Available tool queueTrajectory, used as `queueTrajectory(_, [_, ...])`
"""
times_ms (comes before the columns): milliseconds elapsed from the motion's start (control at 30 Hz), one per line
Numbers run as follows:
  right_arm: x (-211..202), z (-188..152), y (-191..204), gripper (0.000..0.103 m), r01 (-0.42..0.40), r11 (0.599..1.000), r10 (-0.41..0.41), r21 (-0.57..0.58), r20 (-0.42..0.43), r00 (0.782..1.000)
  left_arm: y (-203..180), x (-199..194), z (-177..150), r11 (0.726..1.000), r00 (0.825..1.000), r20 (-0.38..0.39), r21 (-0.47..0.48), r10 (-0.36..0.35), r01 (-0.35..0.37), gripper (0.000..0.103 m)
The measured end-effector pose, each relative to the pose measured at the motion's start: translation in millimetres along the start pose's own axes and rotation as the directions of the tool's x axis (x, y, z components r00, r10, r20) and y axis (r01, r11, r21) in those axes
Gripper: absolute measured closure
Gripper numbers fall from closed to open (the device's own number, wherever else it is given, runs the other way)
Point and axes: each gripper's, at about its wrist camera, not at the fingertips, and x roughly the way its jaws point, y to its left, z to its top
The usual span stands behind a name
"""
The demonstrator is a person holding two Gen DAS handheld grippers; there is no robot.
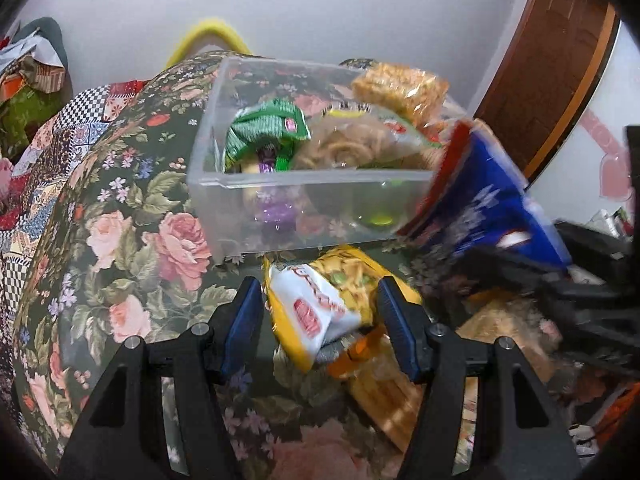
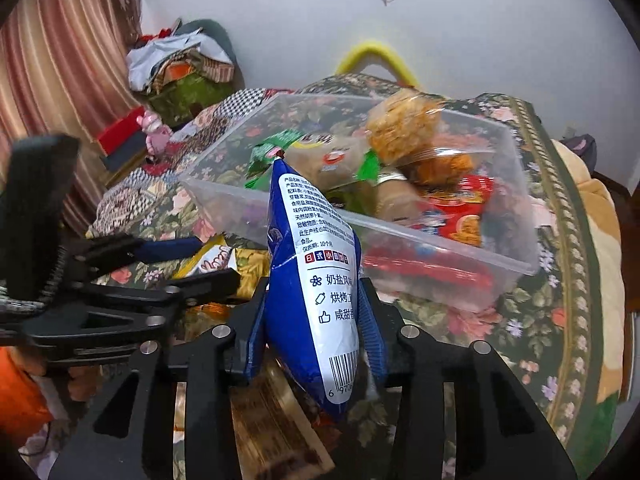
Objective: Organize snacks
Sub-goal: 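Grasp yellow-white snack bag with left tool while right tool grasps blue chip bag, then drop yellow-white bag and blue chip bag into the clear box, open both tools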
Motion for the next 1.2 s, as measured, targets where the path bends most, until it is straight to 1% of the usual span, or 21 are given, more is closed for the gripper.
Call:
queueTrajectory(33, [-4,-1,-2,0.065,0.003,1.0,-0.003,0.006,0.007,1.0,0,5,-1,1.0,1.0,-0.009,-0.001,0.006,-0.006,0.043])
queueTrajectory(100, [-10,-3,-6,0.065,0.012,1.0,-0.012,0.014,0.017,1.0,0,12,-2,1.0,1.0,-0.023,-0.015,-0.019,0.019,0.043])
queueTrajectory(167, [-17,-6,-10,0.065,0.017,1.0,-0.018,0.023,0.028,0.999,2,15,-2,0.999,0.999,-0.018,-0.03,-0.045,0.044,0.047])
queueTrajectory(200, [-19,-7,-12,0.065,0.015,0.999,-0.016,0.029,0.031,0.999,2,15,-2,0.998,0.998,-0.015,-0.038,-0.059,0.059,0.055])
queueTrajectory(233, [-23,-10,-14,0.065,0.015,0.999,-0.016,0.038,0.034,0.999,3,15,-2,0.996,0.997,-0.014,-0.047,-0.082,0.082,0.065])
queueTrajectory(333, [-28,-14,-19,0.065,0.024,0.998,-0.026,0.051,0.039,0.999,0,9,-2,0.997,0.998,0.006,-0.043,-0.069,0.07,0.07])
queueTrajectory(533, [-40,-17,-23,0.065,0.032,0.997,-0.036,0.077,0.06,0.998,-12,-17,-6,0.999,0.998,0.047,0.02,-0.029,0.028,0.074])
queueTrajectory(767, [-59,-11,-24,0.065,0.032,0.996,-0.041,0.081,0.111,0.993,-21,-61,-1,0.998,0.99,0.139,0.057,-0.012,0.005,0.074])
queueTrajectory(967, [-78,2,-25,0.065,0.043,0.996,-0.056,0.077,0.174,0.983,-25,-88,20,0.997,0.975,0.221,0.072,-0.007,-0.009,0.074])
queueTrajectory(1033, [-81,7,-27,0.065,0.05,0.996,-0.064,0.078,0.193,0.979,-26,-93,28,0.997,0.969,0.246,0.078,0.001,-0.021,0.074])
queueTrajectory(1200, [-84,24,-34,0.065,0.077,0.993,-0.095,0.087,0.237,0.967,-24,-93,48,0.997,0.96,0.28,0.067,0.012,-0.032,0.074])
